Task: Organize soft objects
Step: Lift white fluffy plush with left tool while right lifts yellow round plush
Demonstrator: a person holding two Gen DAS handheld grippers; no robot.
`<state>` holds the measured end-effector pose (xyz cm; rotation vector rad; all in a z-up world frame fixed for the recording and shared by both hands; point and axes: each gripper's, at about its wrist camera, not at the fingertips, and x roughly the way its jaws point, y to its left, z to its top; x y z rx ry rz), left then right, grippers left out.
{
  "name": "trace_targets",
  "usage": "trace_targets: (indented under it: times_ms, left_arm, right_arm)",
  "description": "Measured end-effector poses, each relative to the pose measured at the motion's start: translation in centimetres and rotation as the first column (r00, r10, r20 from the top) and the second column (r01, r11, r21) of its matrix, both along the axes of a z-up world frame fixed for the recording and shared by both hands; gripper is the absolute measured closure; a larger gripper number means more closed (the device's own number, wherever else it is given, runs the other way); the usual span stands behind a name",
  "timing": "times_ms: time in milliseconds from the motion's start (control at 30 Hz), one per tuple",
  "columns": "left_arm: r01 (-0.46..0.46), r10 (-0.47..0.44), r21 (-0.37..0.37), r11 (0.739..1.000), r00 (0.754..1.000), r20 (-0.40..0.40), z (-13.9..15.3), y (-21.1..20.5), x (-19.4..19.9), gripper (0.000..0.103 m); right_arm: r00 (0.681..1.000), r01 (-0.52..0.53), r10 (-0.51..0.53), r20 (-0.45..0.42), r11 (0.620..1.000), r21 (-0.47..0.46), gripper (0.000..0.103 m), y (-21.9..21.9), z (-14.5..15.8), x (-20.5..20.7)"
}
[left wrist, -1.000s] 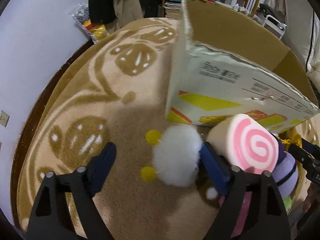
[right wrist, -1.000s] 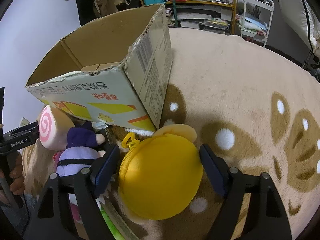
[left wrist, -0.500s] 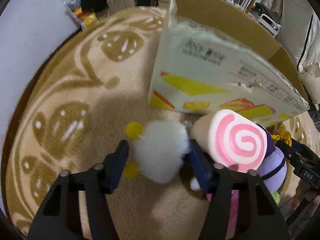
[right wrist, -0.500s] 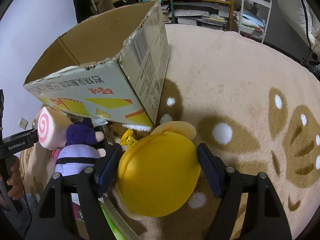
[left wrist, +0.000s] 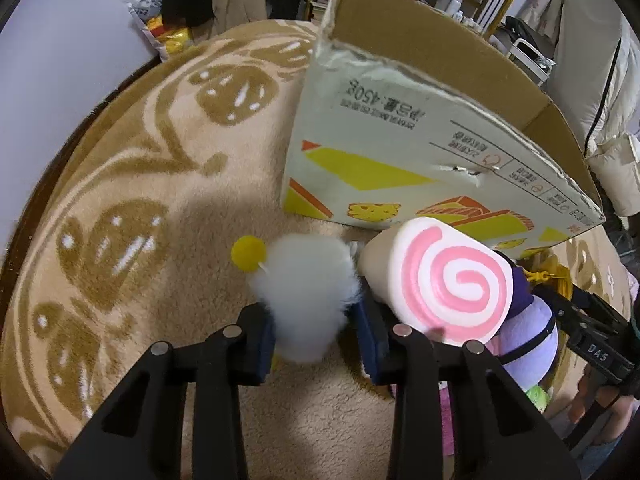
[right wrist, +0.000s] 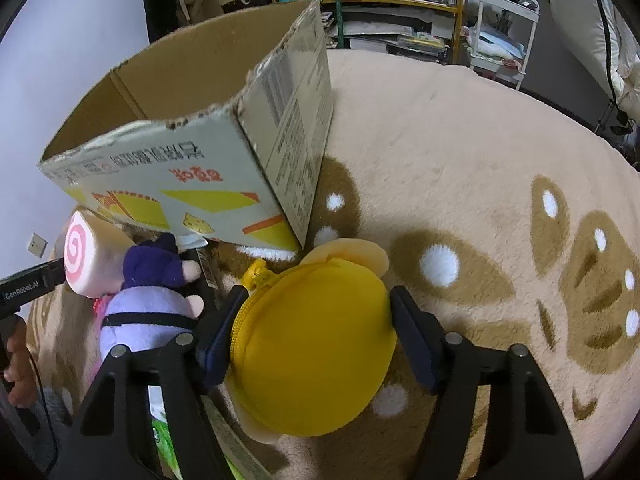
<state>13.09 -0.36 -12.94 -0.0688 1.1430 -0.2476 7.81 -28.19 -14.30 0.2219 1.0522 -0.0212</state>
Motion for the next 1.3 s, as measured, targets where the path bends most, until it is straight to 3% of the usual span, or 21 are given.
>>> trace_targets:
  times_ms: [167,433,867,1100,1300]
  left_arm:
    - [-0.023,0.020,0.056,0.998,0.998,0.053,1.0,0.2,-0.5,0.070]
    - [-0.025,0.017,0.080,0.996,0.995,0.098,2.3,0.4,-1.5,0.070]
    - [0.015,-0.026,0.096,0.995,0.993,0.117,3.6,-0.1,-3.9,0.069]
    - [0.010,-0.033,0.116,0.993,0.980,0.194,5.4,-0.2,-5.6,0.070]
    - [-0.048,0.017,0.107,0.993,0.963,0.268,7.2,0.7,-6.1,0.070]
  right_arm:
    - [0.999,0.007,-0.007,0.040,1.000,-0.009,0.029,0.1,1.1,-0.5]
    - [0.991,0.017,-0.013,0.135,0.999,-0.031,0.029,0.5,3.7,-1.9]
    - [0.986,-0.016,0.030,0.165,0.996,-0.085,0.029,1.9,5.0,-2.8]
    - [0.978,-0.001,0.025,0.207,0.994,-0.111,0.029,2.0,5.9,-3.4]
    - [0.951,0.024,0.018,0.310,0.991,-0.129,0.029,2.2,8.3,-4.5]
